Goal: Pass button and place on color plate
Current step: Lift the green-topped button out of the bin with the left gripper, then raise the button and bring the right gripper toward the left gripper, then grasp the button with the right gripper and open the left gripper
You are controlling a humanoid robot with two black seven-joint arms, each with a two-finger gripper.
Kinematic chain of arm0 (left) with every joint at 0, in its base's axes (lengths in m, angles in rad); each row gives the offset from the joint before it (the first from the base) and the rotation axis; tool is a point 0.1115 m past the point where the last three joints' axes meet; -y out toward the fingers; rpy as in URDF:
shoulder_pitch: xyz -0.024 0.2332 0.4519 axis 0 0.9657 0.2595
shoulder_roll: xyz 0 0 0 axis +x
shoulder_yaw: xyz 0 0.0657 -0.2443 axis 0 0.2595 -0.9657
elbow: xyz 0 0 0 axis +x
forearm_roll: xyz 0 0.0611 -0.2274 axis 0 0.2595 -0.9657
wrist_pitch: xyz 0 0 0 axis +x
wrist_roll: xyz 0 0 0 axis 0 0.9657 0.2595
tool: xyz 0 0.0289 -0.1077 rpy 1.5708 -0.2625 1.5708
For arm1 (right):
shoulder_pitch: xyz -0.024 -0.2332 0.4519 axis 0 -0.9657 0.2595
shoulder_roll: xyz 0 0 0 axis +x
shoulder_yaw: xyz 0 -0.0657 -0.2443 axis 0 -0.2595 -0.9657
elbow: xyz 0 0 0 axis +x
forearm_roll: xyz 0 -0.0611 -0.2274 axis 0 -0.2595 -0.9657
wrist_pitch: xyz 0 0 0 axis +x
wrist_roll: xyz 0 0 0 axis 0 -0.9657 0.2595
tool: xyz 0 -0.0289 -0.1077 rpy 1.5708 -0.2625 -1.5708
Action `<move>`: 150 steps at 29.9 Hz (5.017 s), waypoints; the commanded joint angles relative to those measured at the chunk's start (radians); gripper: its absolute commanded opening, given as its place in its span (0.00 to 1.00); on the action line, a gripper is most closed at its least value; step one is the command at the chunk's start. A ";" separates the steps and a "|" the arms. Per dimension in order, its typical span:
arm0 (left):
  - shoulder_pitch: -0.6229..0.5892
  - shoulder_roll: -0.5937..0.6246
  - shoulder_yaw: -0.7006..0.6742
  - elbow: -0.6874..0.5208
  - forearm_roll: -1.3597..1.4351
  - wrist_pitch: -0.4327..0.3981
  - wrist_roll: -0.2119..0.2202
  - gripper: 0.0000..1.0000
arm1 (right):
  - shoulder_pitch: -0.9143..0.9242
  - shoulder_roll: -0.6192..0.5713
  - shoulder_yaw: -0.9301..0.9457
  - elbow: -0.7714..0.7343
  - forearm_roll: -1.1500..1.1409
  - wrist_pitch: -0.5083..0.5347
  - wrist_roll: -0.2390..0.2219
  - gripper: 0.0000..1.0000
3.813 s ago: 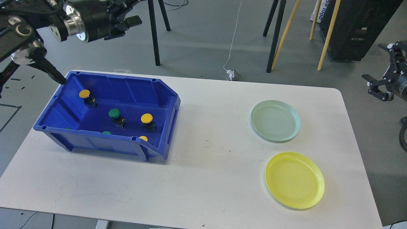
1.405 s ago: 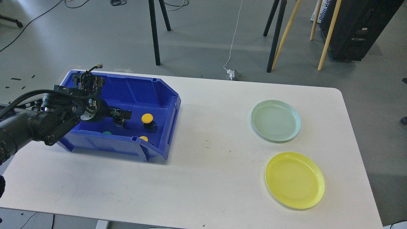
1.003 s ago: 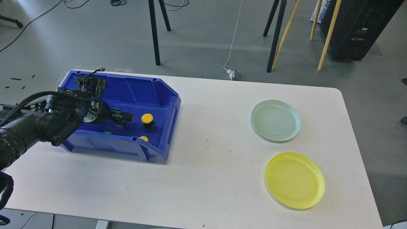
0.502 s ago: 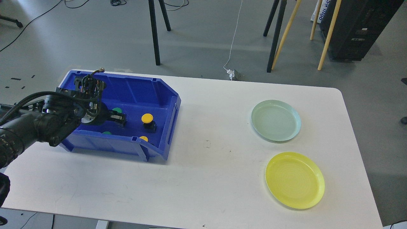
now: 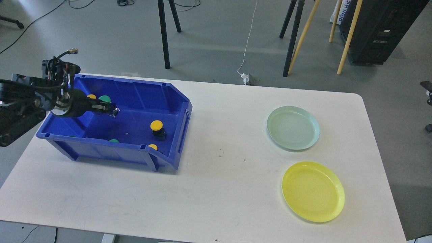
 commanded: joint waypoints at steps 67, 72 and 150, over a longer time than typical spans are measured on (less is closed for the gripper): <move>-0.184 -0.474 -0.289 -0.188 -0.133 0.256 -0.079 0.26 | 0.209 0.350 0.009 0.503 0.247 -0.119 -0.242 0.99; -0.182 -0.478 -0.289 -0.187 -0.133 0.262 -0.077 0.26 | 0.218 0.371 0.002 0.500 0.244 -0.119 -0.242 0.99; -0.148 -0.511 -0.303 -0.125 -0.148 0.326 -0.040 0.93 | 0.249 0.303 0.017 0.467 0.232 -0.157 -0.227 0.17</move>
